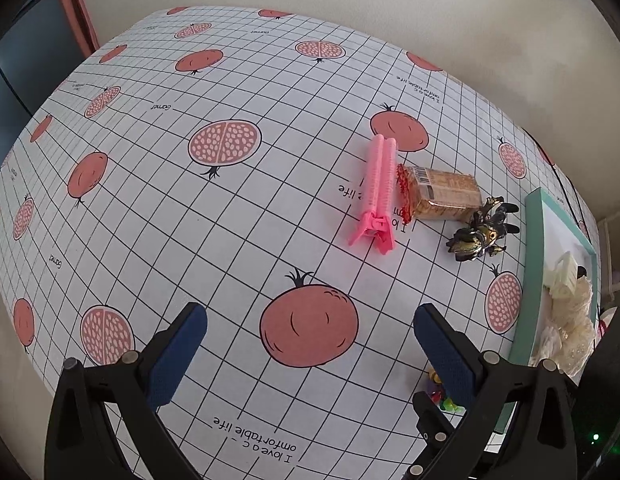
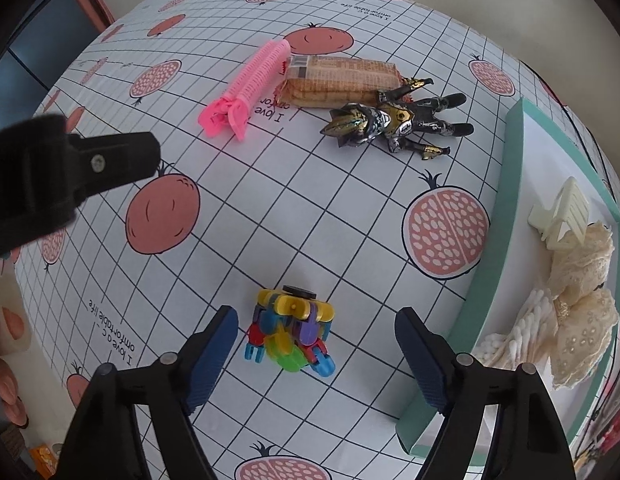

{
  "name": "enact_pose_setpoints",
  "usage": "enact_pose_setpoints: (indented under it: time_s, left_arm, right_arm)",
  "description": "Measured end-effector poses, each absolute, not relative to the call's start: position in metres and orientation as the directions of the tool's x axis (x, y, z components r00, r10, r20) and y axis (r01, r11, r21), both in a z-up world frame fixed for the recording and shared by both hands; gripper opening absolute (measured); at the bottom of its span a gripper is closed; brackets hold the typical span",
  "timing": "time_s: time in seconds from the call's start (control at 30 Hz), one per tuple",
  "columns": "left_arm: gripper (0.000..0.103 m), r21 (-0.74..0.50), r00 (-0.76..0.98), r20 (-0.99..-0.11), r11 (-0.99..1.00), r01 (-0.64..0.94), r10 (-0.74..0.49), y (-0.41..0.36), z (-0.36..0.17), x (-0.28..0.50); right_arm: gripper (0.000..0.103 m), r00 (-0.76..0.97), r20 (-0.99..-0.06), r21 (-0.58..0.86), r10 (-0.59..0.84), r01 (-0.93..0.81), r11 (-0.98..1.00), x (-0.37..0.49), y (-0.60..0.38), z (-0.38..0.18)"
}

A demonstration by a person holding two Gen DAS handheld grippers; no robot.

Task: Organize objects
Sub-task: 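Grasp the colorful block toy with the right tool while the left tool approaches the pink roller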

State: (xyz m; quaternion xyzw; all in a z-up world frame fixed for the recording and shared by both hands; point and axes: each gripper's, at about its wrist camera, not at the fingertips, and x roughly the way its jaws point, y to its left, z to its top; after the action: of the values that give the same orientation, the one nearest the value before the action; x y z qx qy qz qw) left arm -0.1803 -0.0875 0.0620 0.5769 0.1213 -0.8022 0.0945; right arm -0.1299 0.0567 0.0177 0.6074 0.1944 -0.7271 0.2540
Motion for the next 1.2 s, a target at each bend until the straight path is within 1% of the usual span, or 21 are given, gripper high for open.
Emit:
enact_pose_setpoints:
  time_s: [0.17,0.27,0.33,0.4,0.5,0.8,0.93,1.2]
  left_arm:
    - [0.103,-0.084,-0.309,-0.951,-0.952,0.296,-0.012,-0.088,0.056,-0.183]
    - [0.103,-0.084,-0.305,-0.952,-0.952,0.293,-0.010,-0.088,0.054,-0.185]
    - [0.103,-0.084,-0.309,-0.951,-0.953,0.290,-0.010,-0.087,0.054,-0.187]
    - [0.103,-0.080,-0.318,-0.948,-0.956,0.281,-0.014,-0.085,0.055,-0.188]
    - [0.103,-0.084,-0.335,-0.942,-0.959,0.272,-0.012,-0.083,0.054,-0.192]
    - [0.103,-0.111,-0.364,-0.931,-0.960,0.258,0.010,-0.080,0.044,-0.206]
    - [0.103,-0.103,-0.367,-0.930,-0.961,0.257,0.002,-0.083,0.037,-0.212]
    - [0.103,-0.138,-0.395,-0.918,-0.962,0.234,0.035,-0.077,0.033,-0.223]
  right_arm:
    - [0.069,-0.113,-0.985,0.033,-0.129,0.612,-0.791,-0.126,0.056,0.013]
    - [0.066,-0.102,-0.985,0.047,-0.138,0.612,-0.789,-0.124,0.057,0.013]
    - [0.062,-0.100,-0.985,0.050,-0.141,0.614,-0.787,-0.123,0.058,0.014]
    - [0.056,-0.095,-0.985,0.059,-0.147,0.615,-0.787,-0.122,0.058,0.015]
    - [0.052,-0.085,-0.984,0.071,-0.156,0.616,-0.785,-0.120,0.058,0.014]
    - [0.044,-0.071,-0.981,0.100,-0.182,0.618,-0.779,-0.115,0.055,0.017]
    - [0.043,-0.063,-0.979,0.116,-0.195,0.616,-0.779,-0.124,0.056,0.020]
    - [0.043,-0.071,-0.974,0.131,-0.214,0.597,-0.792,-0.135,0.056,0.025]
